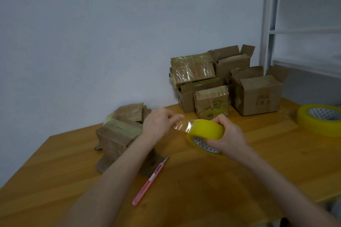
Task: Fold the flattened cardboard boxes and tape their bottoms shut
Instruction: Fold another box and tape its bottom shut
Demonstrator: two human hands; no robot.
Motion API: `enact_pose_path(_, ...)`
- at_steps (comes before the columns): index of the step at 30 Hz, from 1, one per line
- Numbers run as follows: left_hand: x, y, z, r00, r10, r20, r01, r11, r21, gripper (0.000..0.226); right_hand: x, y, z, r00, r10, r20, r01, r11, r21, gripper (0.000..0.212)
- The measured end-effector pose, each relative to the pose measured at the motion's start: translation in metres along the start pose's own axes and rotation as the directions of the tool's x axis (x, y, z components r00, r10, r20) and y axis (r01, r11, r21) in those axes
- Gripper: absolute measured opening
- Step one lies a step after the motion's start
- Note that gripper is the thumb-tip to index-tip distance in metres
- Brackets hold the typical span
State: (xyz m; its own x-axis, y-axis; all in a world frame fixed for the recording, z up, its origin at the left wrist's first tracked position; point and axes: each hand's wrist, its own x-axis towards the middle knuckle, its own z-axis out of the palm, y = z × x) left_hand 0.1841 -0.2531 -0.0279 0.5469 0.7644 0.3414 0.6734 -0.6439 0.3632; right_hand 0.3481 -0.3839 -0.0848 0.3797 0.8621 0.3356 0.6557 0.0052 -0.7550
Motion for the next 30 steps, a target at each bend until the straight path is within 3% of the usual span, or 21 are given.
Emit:
enact_pose_path(3, 0.003, -0.038, -0.021, 0.982, -0.12, -0.147, 0.101, 0.986, -0.129, 0.035, 0.003, 0.007, -0.004, 0.999, 0.01, -0.054, -0.021, 0.979, -0.202, 0.048)
enact_pose_path(6, 0.002, -0.078, -0.04, 0.958, -0.143, -0.25, 0.136, 0.99, -0.046, 0.029, 0.005, 0.019, 0.005, 1.0, -0.025, -0.013, 0.013, 0.833, -0.553, 0.055)
enact_pose_path(9, -0.001, -0.123, -0.049, 0.935, -0.164, -0.314, 0.206, 0.973, 0.107, 0.028, 0.002, 0.027, 0.025, 0.994, 0.045, 0.095, 0.035, 0.715, -0.698, 0.073)
enact_pose_path(11, -0.004, -0.151, -0.053, 0.92, -0.261, -0.292, 0.312, 0.939, 0.143, 0.033, -0.001, 0.021, 0.035, 0.99, 0.05, 0.135, 0.068, 0.66, -0.748, 0.074)
enact_pose_path(13, -0.007, -0.173, -0.056, 0.91, -0.342, -0.233, 0.381, 0.912, 0.152, 0.039, 0.0, 0.005, 0.05, 0.99, -0.02, 0.137, 0.108, 0.727, -0.678, 0.065)
enact_pose_path(16, -0.012, -0.192, -0.056, 0.923, -0.373, -0.097, 0.384, 0.912, 0.142, 0.042, 0.006, -0.038, 0.089, 0.985, -0.092, 0.148, 0.125, 0.963, -0.237, 0.056)
enact_pose_path(18, -0.022, -0.195, -0.054, 0.924, -0.381, -0.031, 0.382, 0.921, 0.07, 0.043, 0.011, -0.069, 0.119, 0.962, -0.018, 0.273, 0.01, 0.999, 0.031, 0.066)
enact_pose_path(20, -0.038, -0.193, -0.05, 0.92, -0.387, -0.065, 0.39, 0.92, 0.041, 0.044, 0.016, -0.09, 0.15, 0.929, 0.041, 0.367, -0.108, 0.981, 0.163, 0.075)
enact_pose_path(23, -0.069, -0.191, -0.049, 0.892, -0.424, -0.154, 0.446, 0.883, 0.149, 0.049, 0.028, -0.1, 0.178, 0.93, 0.087, 0.356, -0.149, 0.978, 0.149, 0.077)
enact_pose_path(26, -0.08, -0.193, -0.056, 0.852, -0.507, -0.132, 0.523, 0.81, 0.266, 0.053, 0.042, -0.106, 0.189, 0.928, 0.106, 0.357, -0.145, 0.986, 0.083, 0.074)
enact_pose_path(28, -0.073, -0.189, -0.06, 0.851, -0.515, -0.102, 0.525, 0.824, 0.215, 0.054, 0.052, -0.115, 0.194, 0.948, 0.076, 0.309, -0.076, 0.997, -0.012, 0.075)
enact_pose_path(30, -0.067, -0.18, -0.055, 0.896, -0.438, -0.065, 0.443, 0.882, 0.162, 0.056, 0.059, -0.124, 0.198, 0.962, -0.038, 0.272, 0.103, 0.968, -0.23, 0.07)
